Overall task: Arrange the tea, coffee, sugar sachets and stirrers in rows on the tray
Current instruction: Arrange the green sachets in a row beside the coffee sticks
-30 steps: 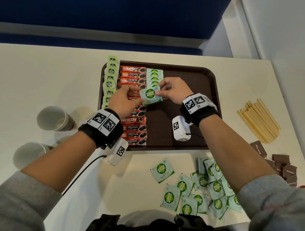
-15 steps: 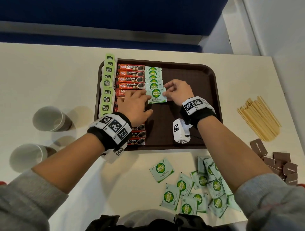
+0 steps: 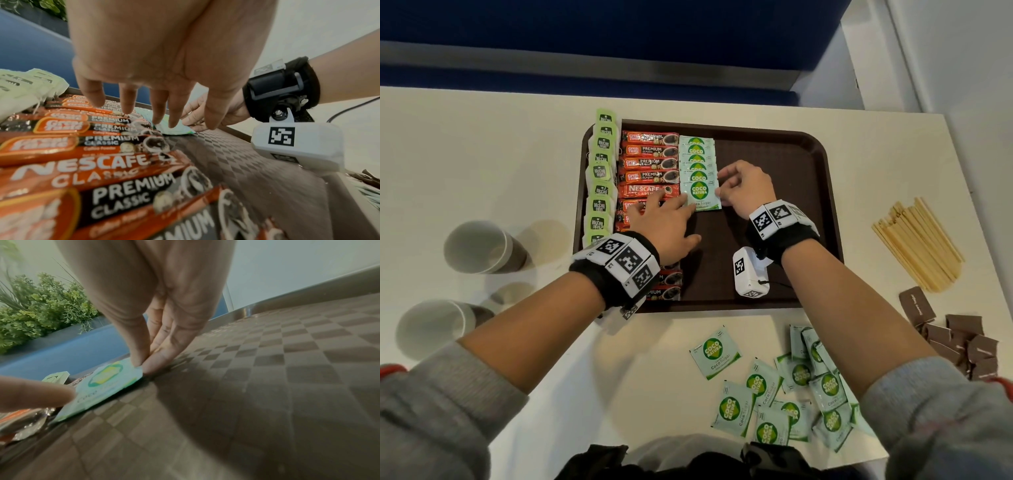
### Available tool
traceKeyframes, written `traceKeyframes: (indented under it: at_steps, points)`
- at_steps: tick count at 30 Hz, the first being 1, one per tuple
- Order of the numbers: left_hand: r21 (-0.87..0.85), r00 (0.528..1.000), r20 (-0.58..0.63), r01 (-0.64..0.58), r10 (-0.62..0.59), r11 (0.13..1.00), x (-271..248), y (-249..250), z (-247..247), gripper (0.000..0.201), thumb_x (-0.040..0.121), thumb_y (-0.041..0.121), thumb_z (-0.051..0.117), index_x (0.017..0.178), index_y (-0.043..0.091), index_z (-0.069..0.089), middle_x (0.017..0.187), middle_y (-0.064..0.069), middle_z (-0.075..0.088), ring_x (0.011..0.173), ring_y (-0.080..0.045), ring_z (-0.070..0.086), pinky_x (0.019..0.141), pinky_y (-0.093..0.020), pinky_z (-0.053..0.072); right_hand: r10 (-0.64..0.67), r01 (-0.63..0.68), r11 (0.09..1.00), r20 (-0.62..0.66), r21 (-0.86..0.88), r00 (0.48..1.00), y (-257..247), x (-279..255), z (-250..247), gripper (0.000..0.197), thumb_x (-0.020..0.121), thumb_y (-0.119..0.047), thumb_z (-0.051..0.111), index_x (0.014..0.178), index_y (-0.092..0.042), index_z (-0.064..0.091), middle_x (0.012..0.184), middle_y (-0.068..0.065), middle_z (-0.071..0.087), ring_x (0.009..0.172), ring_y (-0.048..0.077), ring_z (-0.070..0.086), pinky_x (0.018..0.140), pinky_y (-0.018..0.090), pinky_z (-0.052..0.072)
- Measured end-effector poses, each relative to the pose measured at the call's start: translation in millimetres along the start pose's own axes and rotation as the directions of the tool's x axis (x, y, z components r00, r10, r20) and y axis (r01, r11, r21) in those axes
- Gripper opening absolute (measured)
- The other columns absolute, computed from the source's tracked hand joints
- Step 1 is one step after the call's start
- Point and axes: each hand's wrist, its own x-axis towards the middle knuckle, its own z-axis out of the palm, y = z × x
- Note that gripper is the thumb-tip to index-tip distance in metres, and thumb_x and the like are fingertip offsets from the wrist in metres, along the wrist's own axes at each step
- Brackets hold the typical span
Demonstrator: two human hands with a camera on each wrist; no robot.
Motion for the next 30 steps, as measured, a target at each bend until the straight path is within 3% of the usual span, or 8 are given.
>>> traceKeyframes:
  at_steps: [4,10,14,18,22,27,30]
  points:
    - [0.010,1.000,0.000,-0.003,0.003,1.000,2,0,1,0.063,0.094,0.049,0.046,0.149,0.028,0.024,0.159,0.008,0.014,0.145,-0.027,0.004,0.111,-0.054,0.015,0.007,-0.007,1.000,0.006,-0.003,1.000,0,-1,1,0.021,0.081,0.000,0.068,0.099,-0.006,0.062,0.066,-0.003,0.061,0.063,0.008,0.062,0.063,0.018,0.057]
    - [-0.064,0.999,-0.054,-0.003,0.000,0.998,1,0,1,0.059,0.092,0.046,0.050,0.146,0.029,0.032,0.157,0.008,0.021,0.144,-0.026,0.010,0.111,-0.049,0.016,-0.004,0.004,0.999,0.008,-0.046,1.000,0,-1,-3,0.019,0.080,-0.004,0.070,0.095,-0.011,0.061,0.065,-0.005,0.062,0.065,0.013,0.064,0.076,0.034,0.058]
    - [-0.181,0.978,-0.200,0.017,-0.053,0.983,-6,0,-5,0.049,0.087,0.039,0.058,0.135,0.031,0.045,0.142,0.001,0.043,0.132,-0.028,0.026,0.106,-0.043,0.024,-0.039,0.038,0.995,-0.017,-0.097,0.999,-4,-6,-12,0.019,0.080,-0.013,0.072,0.096,-0.013,0.063,0.073,-0.002,0.065,0.070,0.013,0.065,0.078,0.031,0.056]
    - [-0.211,0.969,-0.229,0.040,-0.089,0.977,-17,5,-8,0.048,0.081,0.041,0.065,0.126,0.031,0.050,0.132,-0.001,0.048,0.126,-0.029,0.032,0.100,-0.042,0.030,-0.091,0.093,0.986,0.022,-0.139,0.996,-11,-24,-25,0.015,0.078,-0.017,0.074,0.090,-0.018,0.065,0.072,-0.004,0.064,0.063,0.003,0.058,0.071,0.021,0.052]
    - [-0.250,0.979,-0.204,-0.058,0.006,0.967,-34,13,0,0.048,0.075,0.039,0.073,0.117,0.024,0.055,0.120,-0.004,0.057,0.114,-0.026,0.048,0.096,-0.038,0.041,-0.157,0.176,0.968,0.116,-0.179,0.981,-16,-58,-39,0.018,0.077,-0.019,0.075,0.092,-0.017,0.067,0.071,-0.009,0.061,0.061,-0.001,0.053,0.058,0.002,0.040]
    - [-0.247,0.988,-0.053,-0.156,0.147,0.956,-70,32,17,0.041,0.078,0.033,0.073,0.113,0.022,0.057,0.107,0.000,0.063,0.098,-0.018,0.057,0.078,-0.027,0.043,-0.156,0.182,0.970,0.166,-0.159,0.974,-3,-111,-54,0.023,0.073,-0.024,0.079,0.093,-0.018,0.067,0.073,-0.007,0.064,0.066,0.004,0.056,0.062,0.008,0.042]
    - [-0.186,0.978,0.024,-0.201,0.209,0.962,-89,41,34,0.044,0.076,0.038,0.072,0.114,0.022,0.057,0.109,-0.001,0.064,0.101,-0.020,0.058,0.077,-0.026,0.042,-0.101,0.149,0.972,0.247,-0.183,0.964,10,-146,-57,0.029,0.070,-0.024,0.082,0.094,-0.017,0.068,0.076,-0.003,0.066,0.068,0.006,0.058,0.066,0.014,0.045]
